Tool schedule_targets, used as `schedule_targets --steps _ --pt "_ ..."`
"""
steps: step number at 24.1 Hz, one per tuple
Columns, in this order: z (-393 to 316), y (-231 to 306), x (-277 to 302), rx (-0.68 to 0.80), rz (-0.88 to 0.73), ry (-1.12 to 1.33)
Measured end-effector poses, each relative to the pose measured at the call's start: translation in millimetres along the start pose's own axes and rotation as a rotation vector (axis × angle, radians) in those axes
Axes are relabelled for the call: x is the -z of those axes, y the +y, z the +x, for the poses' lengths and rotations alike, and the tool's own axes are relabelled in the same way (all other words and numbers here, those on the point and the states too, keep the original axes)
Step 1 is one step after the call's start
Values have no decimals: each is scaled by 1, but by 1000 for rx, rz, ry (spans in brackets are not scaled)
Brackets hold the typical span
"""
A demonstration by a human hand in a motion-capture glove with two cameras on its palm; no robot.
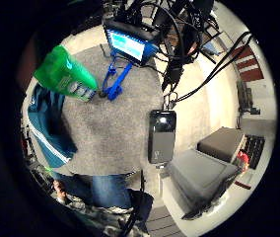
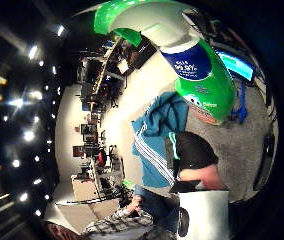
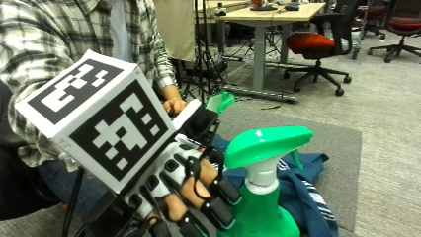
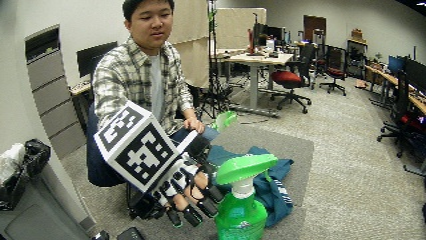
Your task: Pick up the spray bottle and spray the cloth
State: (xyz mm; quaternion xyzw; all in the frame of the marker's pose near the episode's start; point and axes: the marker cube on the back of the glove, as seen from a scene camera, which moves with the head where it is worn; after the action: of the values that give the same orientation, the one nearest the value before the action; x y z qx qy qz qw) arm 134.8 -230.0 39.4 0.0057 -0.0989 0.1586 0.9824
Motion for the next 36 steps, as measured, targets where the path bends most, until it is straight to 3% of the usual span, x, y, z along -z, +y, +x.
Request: schedule_targets --steps 12,36 --pt "1 -25 -15 30 166 -238" --pt "-16 -53 -36 45 293 -716"
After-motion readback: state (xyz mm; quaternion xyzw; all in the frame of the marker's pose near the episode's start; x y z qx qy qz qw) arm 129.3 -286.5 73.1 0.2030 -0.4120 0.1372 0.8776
